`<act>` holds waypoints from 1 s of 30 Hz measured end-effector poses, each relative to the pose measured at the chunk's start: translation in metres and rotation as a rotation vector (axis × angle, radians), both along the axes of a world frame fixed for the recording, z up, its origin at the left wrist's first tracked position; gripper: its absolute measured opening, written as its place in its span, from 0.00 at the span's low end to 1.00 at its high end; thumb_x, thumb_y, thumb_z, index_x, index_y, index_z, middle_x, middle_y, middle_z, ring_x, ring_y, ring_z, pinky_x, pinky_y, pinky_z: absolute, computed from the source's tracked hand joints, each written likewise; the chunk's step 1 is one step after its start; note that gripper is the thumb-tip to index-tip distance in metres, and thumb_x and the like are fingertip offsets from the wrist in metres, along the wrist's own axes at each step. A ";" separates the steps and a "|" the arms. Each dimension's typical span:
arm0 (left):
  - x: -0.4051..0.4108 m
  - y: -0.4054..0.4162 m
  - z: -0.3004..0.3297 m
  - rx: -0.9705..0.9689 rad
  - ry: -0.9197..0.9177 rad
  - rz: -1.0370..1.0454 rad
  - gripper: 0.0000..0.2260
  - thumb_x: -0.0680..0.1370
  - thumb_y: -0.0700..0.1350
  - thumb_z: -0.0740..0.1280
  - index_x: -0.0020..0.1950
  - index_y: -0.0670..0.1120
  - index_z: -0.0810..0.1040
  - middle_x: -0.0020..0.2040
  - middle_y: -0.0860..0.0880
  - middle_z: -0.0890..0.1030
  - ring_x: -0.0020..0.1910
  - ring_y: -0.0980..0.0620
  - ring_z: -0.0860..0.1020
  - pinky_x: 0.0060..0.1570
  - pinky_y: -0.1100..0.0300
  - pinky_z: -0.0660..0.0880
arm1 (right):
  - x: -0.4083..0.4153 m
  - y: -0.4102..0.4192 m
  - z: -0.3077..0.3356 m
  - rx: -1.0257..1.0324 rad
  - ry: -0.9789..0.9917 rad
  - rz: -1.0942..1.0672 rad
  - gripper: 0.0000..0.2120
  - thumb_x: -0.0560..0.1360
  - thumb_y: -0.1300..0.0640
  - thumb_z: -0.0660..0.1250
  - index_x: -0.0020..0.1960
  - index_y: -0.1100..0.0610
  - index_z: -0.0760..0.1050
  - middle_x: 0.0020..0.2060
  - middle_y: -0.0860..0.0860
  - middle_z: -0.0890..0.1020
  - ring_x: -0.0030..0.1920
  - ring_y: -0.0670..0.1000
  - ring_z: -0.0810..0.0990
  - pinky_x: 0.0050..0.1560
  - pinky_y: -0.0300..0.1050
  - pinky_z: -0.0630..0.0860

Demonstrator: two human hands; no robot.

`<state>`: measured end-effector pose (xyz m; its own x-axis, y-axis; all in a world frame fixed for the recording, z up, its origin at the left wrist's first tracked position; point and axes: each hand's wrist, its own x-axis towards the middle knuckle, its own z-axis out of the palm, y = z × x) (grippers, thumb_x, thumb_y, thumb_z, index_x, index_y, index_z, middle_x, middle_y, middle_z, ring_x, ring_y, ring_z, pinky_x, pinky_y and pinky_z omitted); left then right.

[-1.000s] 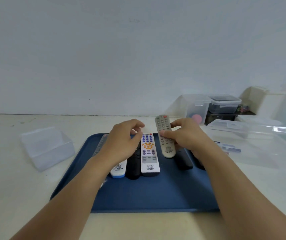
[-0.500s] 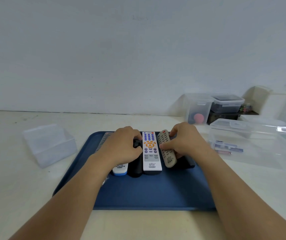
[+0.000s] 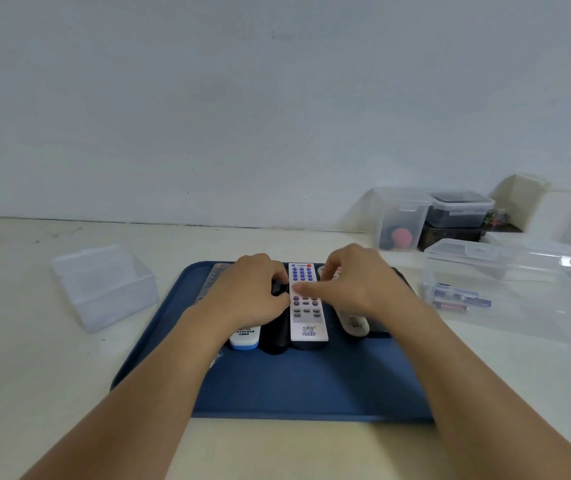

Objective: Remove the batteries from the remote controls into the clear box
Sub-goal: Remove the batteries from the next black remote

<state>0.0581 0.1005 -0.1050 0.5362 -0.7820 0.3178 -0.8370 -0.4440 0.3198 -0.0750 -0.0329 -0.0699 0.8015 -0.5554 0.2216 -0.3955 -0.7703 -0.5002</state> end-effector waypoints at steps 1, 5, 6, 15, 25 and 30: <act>0.000 0.000 0.000 -0.001 0.001 -0.001 0.04 0.74 0.51 0.71 0.48 0.58 0.81 0.41 0.61 0.75 0.39 0.60 0.74 0.34 0.70 0.62 | 0.000 0.009 0.000 -0.022 0.086 0.046 0.23 0.61 0.35 0.75 0.40 0.54 0.80 0.35 0.48 0.81 0.37 0.47 0.80 0.35 0.42 0.75; 0.002 0.000 -0.001 -0.008 -0.001 0.006 0.05 0.75 0.50 0.70 0.49 0.55 0.83 0.43 0.59 0.76 0.42 0.58 0.75 0.35 0.70 0.62 | 0.000 0.028 -0.003 -0.130 0.297 0.127 0.24 0.60 0.35 0.72 0.46 0.50 0.72 0.45 0.47 0.77 0.44 0.49 0.75 0.36 0.45 0.71; 0.002 0.000 -0.001 -0.009 0.003 0.011 0.05 0.75 0.50 0.70 0.49 0.55 0.82 0.43 0.59 0.76 0.41 0.59 0.74 0.35 0.71 0.61 | 0.001 0.030 -0.005 -0.129 0.309 0.137 0.24 0.61 0.35 0.72 0.45 0.50 0.69 0.46 0.49 0.76 0.45 0.50 0.73 0.36 0.46 0.69; 0.006 -0.001 -0.003 -0.011 0.041 0.041 0.14 0.74 0.52 0.72 0.58 0.53 0.80 0.52 0.56 0.77 0.52 0.54 0.77 0.40 0.67 0.67 | -0.017 -0.014 0.032 0.805 -0.110 0.083 0.12 0.71 0.49 0.65 0.46 0.58 0.73 0.31 0.58 0.82 0.25 0.50 0.64 0.23 0.35 0.58; -0.032 -0.005 0.031 -0.879 1.027 -0.308 0.06 0.74 0.49 0.76 0.50 0.52 0.87 0.49 0.47 0.87 0.40 0.49 0.84 0.33 0.61 0.78 | -0.008 -0.019 0.016 1.232 -0.365 0.275 0.18 0.76 0.41 0.69 0.48 0.58 0.80 0.32 0.57 0.79 0.23 0.46 0.67 0.19 0.35 0.65; -0.038 -0.008 0.029 -0.947 1.161 -0.258 0.05 0.74 0.48 0.75 0.46 0.48 0.87 0.48 0.44 0.87 0.45 0.45 0.86 0.39 0.59 0.81 | 0.003 -0.016 0.001 0.904 -0.668 0.197 0.26 0.60 0.47 0.83 0.51 0.59 0.80 0.35 0.49 0.83 0.29 0.47 0.75 0.28 0.39 0.73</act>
<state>0.0202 0.0928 -0.0755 0.7194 -0.6471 0.2524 0.0506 0.4113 0.9101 -0.0722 -0.0489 -0.0691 0.7643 -0.6063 0.2196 0.2463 -0.0402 -0.9684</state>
